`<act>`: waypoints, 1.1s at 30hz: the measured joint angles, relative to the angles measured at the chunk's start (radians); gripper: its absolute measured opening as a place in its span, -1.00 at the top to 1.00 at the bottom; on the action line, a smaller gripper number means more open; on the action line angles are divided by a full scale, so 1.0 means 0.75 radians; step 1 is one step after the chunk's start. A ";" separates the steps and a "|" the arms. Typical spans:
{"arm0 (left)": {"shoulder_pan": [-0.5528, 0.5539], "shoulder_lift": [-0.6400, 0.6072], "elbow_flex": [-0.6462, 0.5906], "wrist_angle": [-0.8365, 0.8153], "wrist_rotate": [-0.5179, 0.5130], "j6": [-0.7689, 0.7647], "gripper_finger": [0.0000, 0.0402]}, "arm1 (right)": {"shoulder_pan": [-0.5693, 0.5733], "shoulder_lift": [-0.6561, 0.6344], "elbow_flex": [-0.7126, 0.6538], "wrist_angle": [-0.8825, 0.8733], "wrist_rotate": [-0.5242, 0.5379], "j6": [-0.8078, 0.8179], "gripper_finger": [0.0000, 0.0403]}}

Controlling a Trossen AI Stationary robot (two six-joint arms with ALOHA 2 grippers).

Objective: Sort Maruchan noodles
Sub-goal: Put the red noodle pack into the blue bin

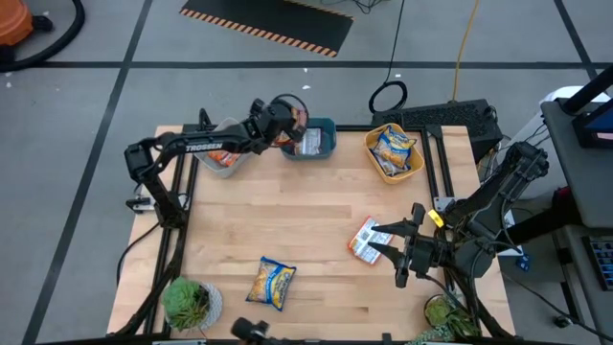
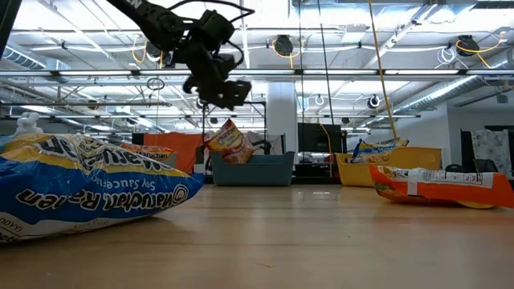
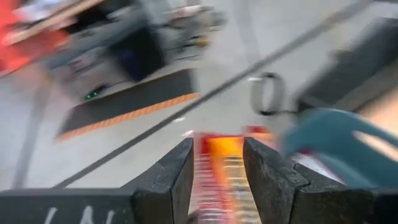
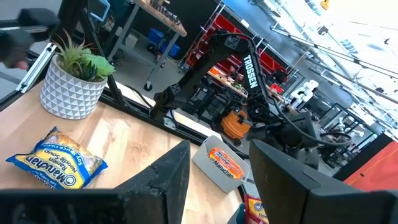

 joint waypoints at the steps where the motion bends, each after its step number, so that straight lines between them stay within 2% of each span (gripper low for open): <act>1: 0.009 0.000 0.000 -0.012 -0.066 -0.038 0.28 | 0.000 0.000 0.000 0.000 0.000 0.004 0.20; 3: 0.034 0.000 0.000 -0.044 -0.141 -0.106 0.28 | 0.000 0.000 0.000 0.000 0.000 0.004 0.20; 9: 0.154 0.009 0.000 -0.169 -0.187 -0.274 0.28 | 0.000 0.000 0.000 -0.001 0.000 0.007 0.20; 12: 0.229 0.025 0.000 -0.221 -0.037 -0.339 0.28 | 0.000 0.000 0.000 -0.001 0.000 0.008 0.20; 15: 0.267 0.040 0.000 -0.208 0.240 -0.330 0.28 | 0.000 0.000 0.000 -0.001 0.000 0.007 0.20; 17: 0.273 0.047 0.000 -0.207 0.380 -0.295 0.28 | 0.000 0.000 0.000 -0.002 0.000 0.008 0.20; 23: 0.219 0.046 -0.001 -0.151 0.457 -0.234 0.28 | 0.000 0.000 0.000 -0.005 0.000 0.006 0.20; 29: 0.145 0.046 0.000 -0.059 0.715 -0.137 0.28 | -0.001 0.000 0.000 -0.005 0.000 0.004 0.20; 33: 0.101 0.046 -0.001 -0.056 0.796 -0.098 0.28 | -0.001 0.000 0.000 -0.006 0.000 0.004 0.20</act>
